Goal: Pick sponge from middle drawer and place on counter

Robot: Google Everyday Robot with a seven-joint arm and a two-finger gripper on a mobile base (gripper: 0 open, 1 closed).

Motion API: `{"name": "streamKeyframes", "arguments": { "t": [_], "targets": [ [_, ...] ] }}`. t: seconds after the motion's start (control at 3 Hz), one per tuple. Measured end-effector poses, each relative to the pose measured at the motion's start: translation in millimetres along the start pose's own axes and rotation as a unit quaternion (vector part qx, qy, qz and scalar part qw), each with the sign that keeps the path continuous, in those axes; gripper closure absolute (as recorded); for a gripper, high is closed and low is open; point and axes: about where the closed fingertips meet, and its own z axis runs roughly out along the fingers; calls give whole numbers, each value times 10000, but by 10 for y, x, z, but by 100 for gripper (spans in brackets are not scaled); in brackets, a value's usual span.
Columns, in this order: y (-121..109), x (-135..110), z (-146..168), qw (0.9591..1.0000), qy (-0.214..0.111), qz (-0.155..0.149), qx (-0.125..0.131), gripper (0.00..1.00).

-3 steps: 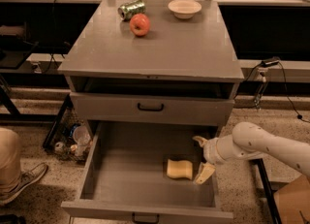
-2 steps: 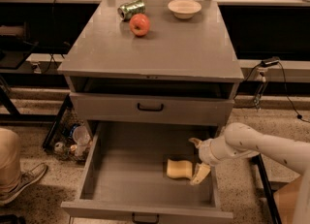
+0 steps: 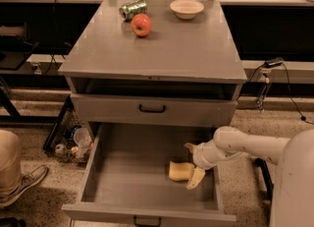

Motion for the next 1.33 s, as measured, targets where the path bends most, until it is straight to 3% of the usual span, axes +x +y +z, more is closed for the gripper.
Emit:
{"name": "streamKeyframes", "arguments": {
  "t": [0.67,1.33],
  "targets": [
    [26,10,401,9996,263,-25,-43,3],
    [45,5,540,9995,305,-29,-95,47]
  ]
}}
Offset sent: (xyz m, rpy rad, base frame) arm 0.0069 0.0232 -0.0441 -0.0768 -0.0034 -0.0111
